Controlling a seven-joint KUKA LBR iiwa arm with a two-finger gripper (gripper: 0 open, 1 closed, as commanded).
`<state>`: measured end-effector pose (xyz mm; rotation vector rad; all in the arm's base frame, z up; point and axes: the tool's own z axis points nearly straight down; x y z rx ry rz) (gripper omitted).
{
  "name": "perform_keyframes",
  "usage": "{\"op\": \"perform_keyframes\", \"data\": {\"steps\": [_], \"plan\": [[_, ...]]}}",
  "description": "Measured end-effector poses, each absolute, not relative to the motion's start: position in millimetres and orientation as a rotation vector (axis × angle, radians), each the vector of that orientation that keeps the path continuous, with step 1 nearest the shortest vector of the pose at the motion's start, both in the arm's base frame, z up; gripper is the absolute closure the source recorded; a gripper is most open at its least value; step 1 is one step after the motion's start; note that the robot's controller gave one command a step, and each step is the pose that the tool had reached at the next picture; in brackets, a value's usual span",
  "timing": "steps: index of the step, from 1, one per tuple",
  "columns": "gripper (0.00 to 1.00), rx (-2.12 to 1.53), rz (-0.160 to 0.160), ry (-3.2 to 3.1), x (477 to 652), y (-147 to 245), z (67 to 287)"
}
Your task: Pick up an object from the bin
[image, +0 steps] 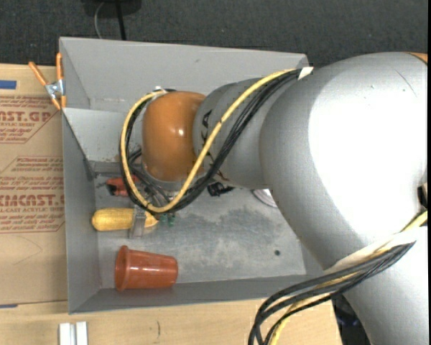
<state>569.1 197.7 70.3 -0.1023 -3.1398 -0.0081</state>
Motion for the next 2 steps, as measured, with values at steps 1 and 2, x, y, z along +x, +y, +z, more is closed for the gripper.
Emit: {"op": "perform_keyframes", "data": {"steps": [1,2], "plan": [[1.00,-0.213,-0.014,-3.129,573.9,186.5,70.3],[1.00,-0.214,-0.015,-3.129,573.9,186.4,70.3]]}}
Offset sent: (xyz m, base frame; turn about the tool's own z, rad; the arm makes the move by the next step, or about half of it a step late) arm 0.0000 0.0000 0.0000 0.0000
